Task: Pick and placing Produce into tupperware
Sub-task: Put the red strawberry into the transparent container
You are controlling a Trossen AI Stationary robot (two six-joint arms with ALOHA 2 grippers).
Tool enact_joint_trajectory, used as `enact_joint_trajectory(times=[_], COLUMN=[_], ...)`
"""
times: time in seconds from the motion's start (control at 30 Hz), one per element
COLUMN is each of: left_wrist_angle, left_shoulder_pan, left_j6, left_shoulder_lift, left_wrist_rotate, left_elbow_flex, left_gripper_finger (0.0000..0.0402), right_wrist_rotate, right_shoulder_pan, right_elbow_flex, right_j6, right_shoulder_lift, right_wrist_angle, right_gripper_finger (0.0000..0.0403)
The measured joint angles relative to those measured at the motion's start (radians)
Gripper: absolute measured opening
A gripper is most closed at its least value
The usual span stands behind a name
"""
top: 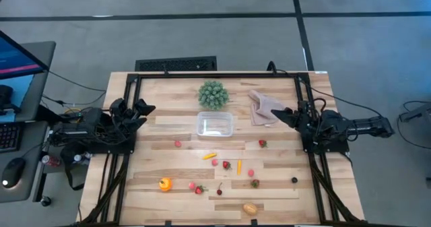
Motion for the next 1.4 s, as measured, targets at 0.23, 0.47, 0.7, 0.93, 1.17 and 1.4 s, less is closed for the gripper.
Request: enact_joint_trajectory(times=[0.23, 0.47, 0.7, 0.93, 1.17, 1.4], left_wrist_angle=[-0.007, -0.047, -0.133, -0.246, -0.348, -0.321], left_shoulder_pan=[0.000, 0.000, 0.000, -0.001, 0.000, -0.001], left_j6=[-0.069, -0.086, -0.073, -0.083, -0.229, -0.288], left_shoulder_lift=[0.000, 0.000, 0.000, 0.000, 0.000, 0.000], left_wrist_rotate=[0.009, 0.018, -0.094, -0.234, -0.358, -0.063], left_elbow_flex=[0.000, 0.001, 0.001, 0.001, 0.001, 0.001], left_gripper_finger=[0.0344, 0.0344, 0.0344, 0.0344, 0.0344, 0.0344], right_wrist_rotate=[0.065, -0.012, 0.018, -0.027, -0.055, -0.183], right_shoulder_pan=[-0.029, -0.026, -0.027, -0.026, -0.026, 0.039], right_elbow_flex=[0.000, 0.000, 0.000, 0.009, 0.079, 0.298], right_j6=[0.040, 0.162, 0.109, 0.109, 0.043, -0.120], right_shoulder_lift=[0.000, 0.000, 0.000, 0.035, 0.152, 0.345], right_wrist_angle=[0.010, 0.012, 0.102, 0.195, 0.256, 0.215], right_gripper_finger=[0.0305, 0.0305, 0.0305, 0.0305, 0.0305, 0.0305])
